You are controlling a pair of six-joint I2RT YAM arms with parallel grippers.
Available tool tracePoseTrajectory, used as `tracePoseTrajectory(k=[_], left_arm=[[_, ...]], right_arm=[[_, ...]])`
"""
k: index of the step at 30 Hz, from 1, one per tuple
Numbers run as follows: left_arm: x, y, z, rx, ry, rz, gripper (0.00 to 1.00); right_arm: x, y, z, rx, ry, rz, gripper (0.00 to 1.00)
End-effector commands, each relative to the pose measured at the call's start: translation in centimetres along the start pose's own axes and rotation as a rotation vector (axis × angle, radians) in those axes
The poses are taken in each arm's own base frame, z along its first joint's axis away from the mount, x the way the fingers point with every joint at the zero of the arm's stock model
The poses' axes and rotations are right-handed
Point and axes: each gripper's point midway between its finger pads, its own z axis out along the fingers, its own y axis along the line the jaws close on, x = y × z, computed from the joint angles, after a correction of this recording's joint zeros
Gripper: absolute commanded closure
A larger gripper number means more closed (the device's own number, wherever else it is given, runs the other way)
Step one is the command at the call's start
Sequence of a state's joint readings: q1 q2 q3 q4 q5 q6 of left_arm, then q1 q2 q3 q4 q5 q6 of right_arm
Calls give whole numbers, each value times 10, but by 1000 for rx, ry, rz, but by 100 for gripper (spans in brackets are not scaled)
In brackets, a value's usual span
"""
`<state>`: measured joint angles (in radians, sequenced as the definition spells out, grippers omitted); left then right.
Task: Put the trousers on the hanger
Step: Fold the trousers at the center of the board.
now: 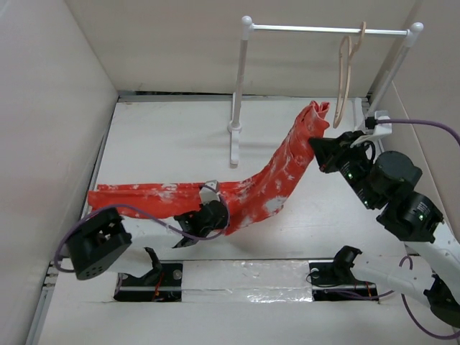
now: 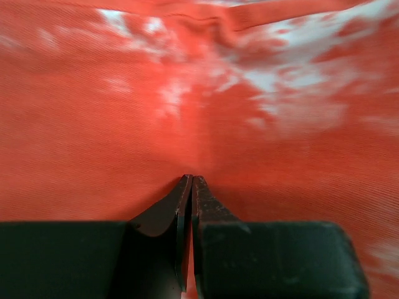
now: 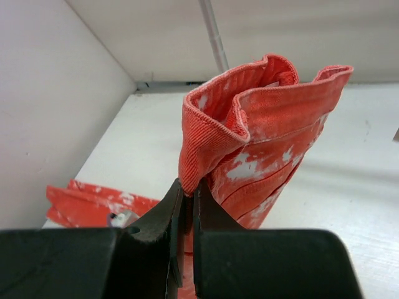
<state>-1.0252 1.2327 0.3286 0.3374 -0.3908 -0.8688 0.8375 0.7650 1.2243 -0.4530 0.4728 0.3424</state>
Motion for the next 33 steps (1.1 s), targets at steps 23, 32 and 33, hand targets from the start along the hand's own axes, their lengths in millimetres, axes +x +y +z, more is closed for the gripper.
tracePoseTrajectory(k=[23, 32, 33], left_arm=[[-51, -168, 38, 296, -31, -34, 95], [-238, -63, -131, 271, -520, -214, 79], [-245, -54, -145, 247, -531, -207, 79]], right_arm=[[-47, 64, 46, -168, -31, -105, 100], [-9, 122, 84, -274, 45, -116, 100], [-4, 130, 90, -287, 55, -119, 100]])
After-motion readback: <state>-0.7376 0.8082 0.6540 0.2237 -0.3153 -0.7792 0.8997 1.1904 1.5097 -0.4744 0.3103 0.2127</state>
